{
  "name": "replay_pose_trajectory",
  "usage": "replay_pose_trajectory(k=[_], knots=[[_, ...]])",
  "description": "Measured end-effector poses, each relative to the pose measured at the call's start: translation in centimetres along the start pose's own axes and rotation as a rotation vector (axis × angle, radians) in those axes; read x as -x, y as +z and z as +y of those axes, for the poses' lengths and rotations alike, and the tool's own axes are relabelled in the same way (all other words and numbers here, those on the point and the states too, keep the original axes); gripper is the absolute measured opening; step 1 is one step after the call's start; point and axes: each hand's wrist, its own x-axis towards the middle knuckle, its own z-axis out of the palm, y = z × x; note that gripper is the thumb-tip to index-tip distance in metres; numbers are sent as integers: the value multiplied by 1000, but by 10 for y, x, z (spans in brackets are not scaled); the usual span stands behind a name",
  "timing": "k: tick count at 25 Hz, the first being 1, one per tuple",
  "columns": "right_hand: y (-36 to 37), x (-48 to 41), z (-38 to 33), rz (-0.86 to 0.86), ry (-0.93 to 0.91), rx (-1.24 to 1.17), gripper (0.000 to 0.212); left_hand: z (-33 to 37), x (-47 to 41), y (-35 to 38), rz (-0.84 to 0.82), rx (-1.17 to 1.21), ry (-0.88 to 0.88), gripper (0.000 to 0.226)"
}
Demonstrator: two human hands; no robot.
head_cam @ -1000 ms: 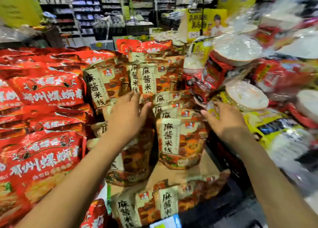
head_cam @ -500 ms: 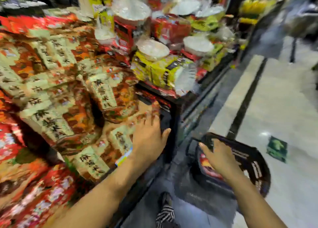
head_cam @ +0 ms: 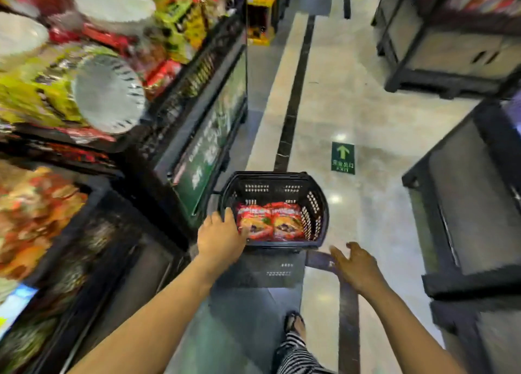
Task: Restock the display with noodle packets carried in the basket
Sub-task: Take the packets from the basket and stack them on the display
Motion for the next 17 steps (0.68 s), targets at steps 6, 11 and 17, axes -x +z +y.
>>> replay_pose_trajectory(k=[6, 11, 17], knots=[[-23, -115, 30, -99, 49, 29, 65, 50, -88, 53, -186, 36, -156, 79], [23, -215, 11, -177, 9, 33, 58, 41, -177, 107, -265, 44, -224, 79], [162, -357, 12, -319, 26, 22, 54, 14, -326, 241, -403, 185, -288, 76]])
